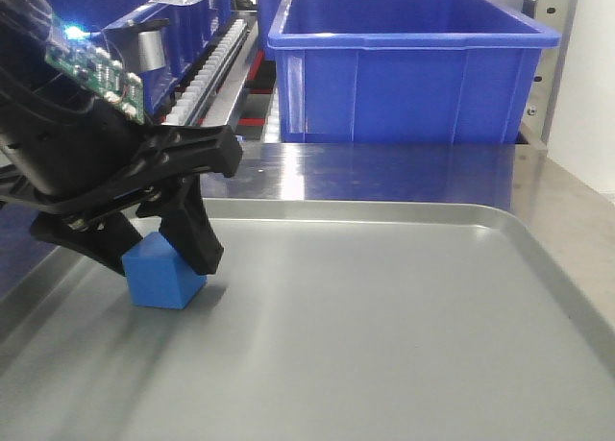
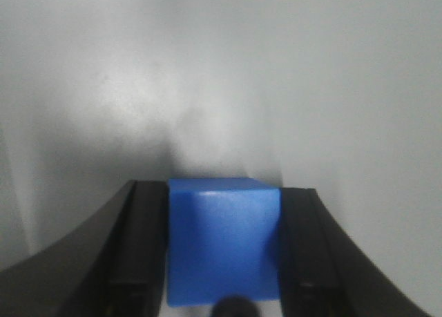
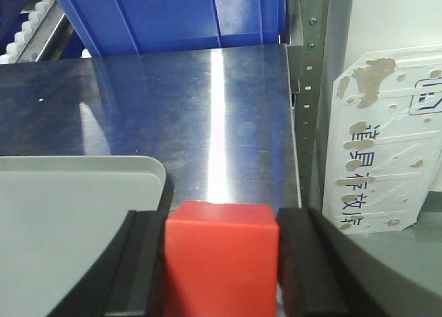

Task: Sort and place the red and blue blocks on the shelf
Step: 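Lower the left gripper over the blue cube and close on it, then lift the blue cube off the tray with the left gripper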

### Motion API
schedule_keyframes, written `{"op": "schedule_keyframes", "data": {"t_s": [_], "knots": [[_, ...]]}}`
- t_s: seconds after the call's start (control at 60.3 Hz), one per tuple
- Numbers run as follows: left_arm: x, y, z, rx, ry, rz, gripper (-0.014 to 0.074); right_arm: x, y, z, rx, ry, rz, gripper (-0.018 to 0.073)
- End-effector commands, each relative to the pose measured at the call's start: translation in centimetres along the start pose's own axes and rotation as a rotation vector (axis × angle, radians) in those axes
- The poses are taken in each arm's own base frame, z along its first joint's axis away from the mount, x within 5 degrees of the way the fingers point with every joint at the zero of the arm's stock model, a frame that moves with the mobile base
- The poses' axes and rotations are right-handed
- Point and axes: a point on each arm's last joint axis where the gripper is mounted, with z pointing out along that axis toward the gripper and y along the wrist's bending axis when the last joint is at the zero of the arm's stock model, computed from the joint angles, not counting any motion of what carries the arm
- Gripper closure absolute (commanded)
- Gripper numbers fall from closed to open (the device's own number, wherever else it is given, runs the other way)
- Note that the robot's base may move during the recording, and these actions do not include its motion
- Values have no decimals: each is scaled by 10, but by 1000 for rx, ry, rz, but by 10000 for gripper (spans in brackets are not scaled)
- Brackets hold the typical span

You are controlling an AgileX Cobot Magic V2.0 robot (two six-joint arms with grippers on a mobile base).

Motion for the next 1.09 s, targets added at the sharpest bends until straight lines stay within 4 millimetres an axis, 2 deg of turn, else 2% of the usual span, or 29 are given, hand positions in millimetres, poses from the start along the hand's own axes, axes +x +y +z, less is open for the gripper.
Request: {"op": "schedule_keyframes", "data": {"t_s": [0.0,0.216,0.332,0.547,0.73,0.879,1.078], "knots": [[-10,-9,-14,41,-74,-5,477,-17,1,-3,1,-114,-8,501],[-10,-9,-19,42,-90,7,473,-17,1,-3,1,-114,-8,501],[-13,-9,-32,35,-142,50,473,-17,1,-3,1,-114,-8,501],[-31,5,-82,-6,-324,105,473,-17,1,-3,1,-114,-8,501],[-35,33,-128,-67,-483,58,473,-17,1,-3,1,-114,-8,501],[-24,56,-161,-116,-589,-5,473,-17,1,-3,1,-114,-8,501],[4,73,-182,-156,-678,-49,473,-17,1,-3,1,-114,-8,501]]}}
